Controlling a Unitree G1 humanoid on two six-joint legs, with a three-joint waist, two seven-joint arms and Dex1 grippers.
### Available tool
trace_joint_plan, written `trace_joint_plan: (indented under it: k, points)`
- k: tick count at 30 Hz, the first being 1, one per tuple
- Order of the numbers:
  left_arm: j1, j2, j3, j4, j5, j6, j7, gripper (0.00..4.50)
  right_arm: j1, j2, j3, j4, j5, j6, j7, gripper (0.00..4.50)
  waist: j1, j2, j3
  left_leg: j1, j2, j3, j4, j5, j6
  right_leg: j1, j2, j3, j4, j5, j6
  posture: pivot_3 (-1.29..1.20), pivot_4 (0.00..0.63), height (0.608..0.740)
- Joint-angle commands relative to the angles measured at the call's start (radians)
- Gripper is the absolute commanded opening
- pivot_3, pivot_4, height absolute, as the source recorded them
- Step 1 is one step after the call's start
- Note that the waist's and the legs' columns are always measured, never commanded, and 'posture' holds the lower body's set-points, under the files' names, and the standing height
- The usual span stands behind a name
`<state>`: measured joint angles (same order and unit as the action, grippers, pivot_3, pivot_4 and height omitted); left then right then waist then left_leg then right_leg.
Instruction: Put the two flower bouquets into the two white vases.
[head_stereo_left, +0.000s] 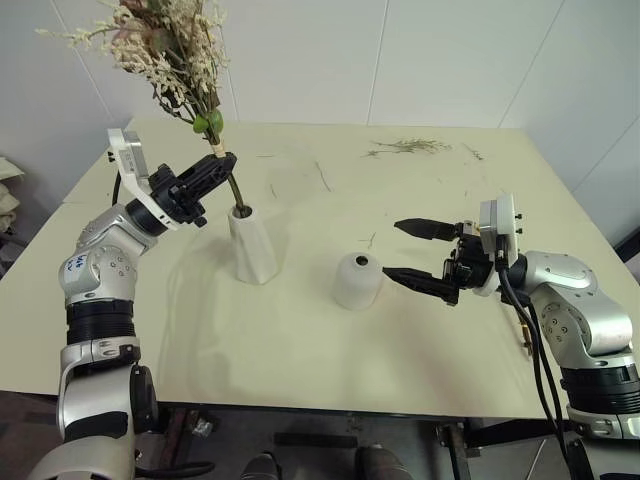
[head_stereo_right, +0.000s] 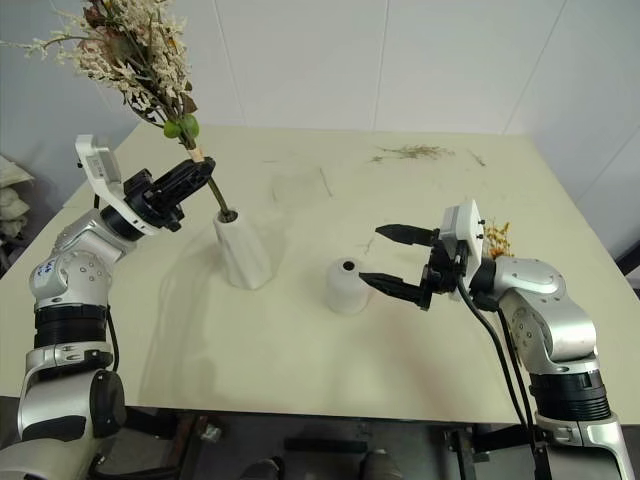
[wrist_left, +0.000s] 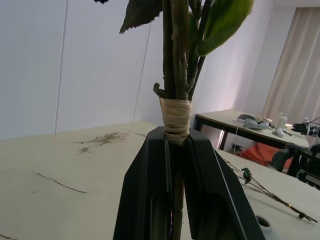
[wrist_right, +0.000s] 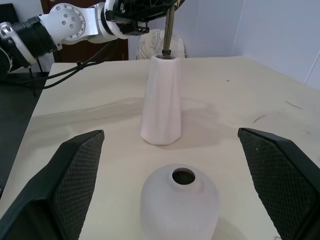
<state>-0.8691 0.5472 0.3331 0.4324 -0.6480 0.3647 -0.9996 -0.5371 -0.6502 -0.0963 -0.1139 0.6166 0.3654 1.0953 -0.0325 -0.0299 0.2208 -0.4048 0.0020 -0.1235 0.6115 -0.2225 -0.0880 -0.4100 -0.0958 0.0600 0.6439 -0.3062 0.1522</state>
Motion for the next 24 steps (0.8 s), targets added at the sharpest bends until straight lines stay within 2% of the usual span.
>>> trace_joint_plan:
  k: [1,8,13,24]
  points:
    - [0.002,-0.003,0.0,-0.053,0.003,-0.033,-0.003,0.44,0.004,0.007,-0.033,-0.034,0.01,-0.026,-0.011,4.5,0.002,0.0,0.0,0.0,0.0,0.0,0.0,0.0,0.0,0.0,0.0,0.0,0.0,0.0,0.0,0.0,0.15,0.74]
    - [0.046,-0.004,-0.022,-0.097,0.034,-0.08,-0.001,2.54,0.008,0.009,-0.036,-0.03,0.01,-0.037,-0.02,4.5,0.002,0.0,0.0,0.0,0.0,0.0,0.0,0.0,0.0,0.0,0.0,0.0,0.0,0.0,0.0,0.0,0.15,0.74]
    - [0.09,0.092,-0.075,-0.141,0.081,-0.082,-0.099,4.07,0.007,0.011,-0.034,-0.023,0.006,-0.041,-0.021,4.5,-0.002,0.0,0.0,0.0,0.0,0.0,-0.001,0.0,0.0,0.0,0.0,0.0,-0.001,0.0,0.0,0.0,0.15,0.74]
    - [0.107,0.299,-0.094,-0.008,0.193,-0.185,-0.245,4.07,-0.008,-0.017,-0.046,-0.002,-0.009,-0.003,-0.039,4.5,0.002,0.0,0.0,0.0,0.0,0.0,-0.001,0.0,0.0,0.0,0.0,0.0,-0.001,0.0,-0.001,0.0,0.15,0.74]
